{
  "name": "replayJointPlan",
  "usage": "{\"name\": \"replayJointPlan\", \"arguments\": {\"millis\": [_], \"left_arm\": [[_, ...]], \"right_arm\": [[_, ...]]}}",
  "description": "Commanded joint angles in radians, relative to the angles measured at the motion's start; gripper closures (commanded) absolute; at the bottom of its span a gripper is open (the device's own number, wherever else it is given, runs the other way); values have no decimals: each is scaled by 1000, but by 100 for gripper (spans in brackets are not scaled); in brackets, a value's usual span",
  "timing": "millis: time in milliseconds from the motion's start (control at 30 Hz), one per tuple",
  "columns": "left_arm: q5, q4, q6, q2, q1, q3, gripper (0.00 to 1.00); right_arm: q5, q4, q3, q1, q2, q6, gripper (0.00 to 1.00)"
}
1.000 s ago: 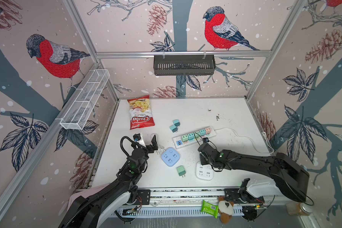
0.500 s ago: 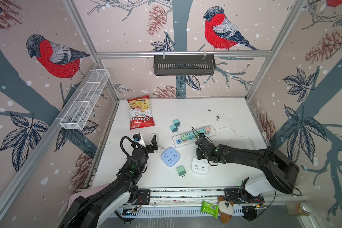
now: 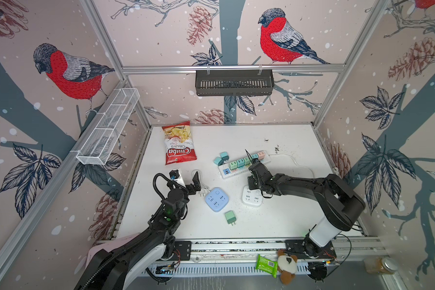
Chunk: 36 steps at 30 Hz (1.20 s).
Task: Insert the plug
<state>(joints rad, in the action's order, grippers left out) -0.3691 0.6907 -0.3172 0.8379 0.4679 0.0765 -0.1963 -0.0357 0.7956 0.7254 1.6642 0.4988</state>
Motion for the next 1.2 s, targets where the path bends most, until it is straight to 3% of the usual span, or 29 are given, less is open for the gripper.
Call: {"name": "replayJointPlan", "arguments": {"millis": [0, 67, 133, 233, 533, 800, 1167], "left_arm": [[-7, 8, -11, -1, -1, 8, 1], [-7, 9, -11, -1, -1, 7, 1], [-7, 7, -10, 0, -3, 7, 1], [-7, 6, -10, -4, -2, 7, 1], [-7, 6, -11, -5, -1, 6, 1], [-5, 6, -11, -6, -2, 6, 1], [-10, 5, -12, -6, -2, 6, 1]], "right_arm": [[-46, -155, -8, 22, -14, 15, 73], [-74, -183, -9, 43, -38, 42, 51], [-105, -212, 0, 77, -68, 61, 41], [-159, -263, 33, 131, -101, 87, 31], [-250, -382, 100, 317, -110, 188, 13], [-287, -442, 60, 405, -66, 284, 8], [-306, -474, -22, 429, -176, 328, 8]]}}
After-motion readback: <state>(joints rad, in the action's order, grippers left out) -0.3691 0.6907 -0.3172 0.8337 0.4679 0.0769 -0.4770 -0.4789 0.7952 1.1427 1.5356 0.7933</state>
